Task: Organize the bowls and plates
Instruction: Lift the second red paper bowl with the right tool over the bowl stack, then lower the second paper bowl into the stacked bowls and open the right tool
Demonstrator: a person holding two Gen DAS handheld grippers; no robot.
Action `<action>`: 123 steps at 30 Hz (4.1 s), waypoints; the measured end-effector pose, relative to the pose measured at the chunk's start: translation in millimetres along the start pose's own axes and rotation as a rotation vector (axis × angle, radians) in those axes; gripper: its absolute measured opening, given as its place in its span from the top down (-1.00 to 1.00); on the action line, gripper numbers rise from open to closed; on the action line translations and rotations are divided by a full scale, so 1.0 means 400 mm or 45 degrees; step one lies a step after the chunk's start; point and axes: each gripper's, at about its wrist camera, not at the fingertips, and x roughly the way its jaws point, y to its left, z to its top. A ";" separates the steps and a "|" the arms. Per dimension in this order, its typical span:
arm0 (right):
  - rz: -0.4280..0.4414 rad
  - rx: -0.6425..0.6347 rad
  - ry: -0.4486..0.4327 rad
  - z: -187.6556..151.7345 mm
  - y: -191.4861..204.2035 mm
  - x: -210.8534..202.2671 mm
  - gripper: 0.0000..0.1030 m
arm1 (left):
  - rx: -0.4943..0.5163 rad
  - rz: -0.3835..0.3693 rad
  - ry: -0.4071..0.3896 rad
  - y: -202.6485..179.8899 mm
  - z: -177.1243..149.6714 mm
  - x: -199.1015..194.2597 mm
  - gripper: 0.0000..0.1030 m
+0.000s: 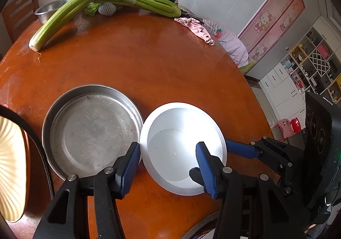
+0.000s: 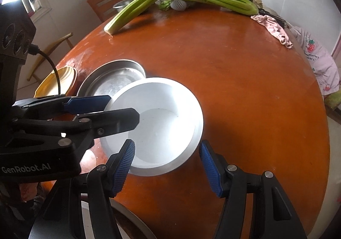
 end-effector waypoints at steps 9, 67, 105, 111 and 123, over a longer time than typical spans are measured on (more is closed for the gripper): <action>0.003 0.001 0.005 0.003 0.006 0.002 -0.25 | 0.008 0.001 0.000 -0.002 -0.003 0.002 -0.04; -0.006 -0.070 -0.203 -0.055 0.092 -0.192 -0.28 | 0.085 0.013 -0.182 -0.098 -0.087 -0.201 -0.04; -0.005 -0.118 -0.291 -0.188 0.182 -0.278 -0.28 | 0.112 0.024 -0.275 -0.119 -0.229 -0.309 -0.04; -0.010 -0.122 -0.299 -0.205 0.190 -0.279 -0.28 | 0.117 0.022 -0.269 -0.121 -0.250 -0.310 -0.04; -0.007 -0.095 -0.285 -0.261 0.186 -0.266 -0.28 | 0.150 0.026 -0.234 -0.131 -0.283 -0.287 -0.04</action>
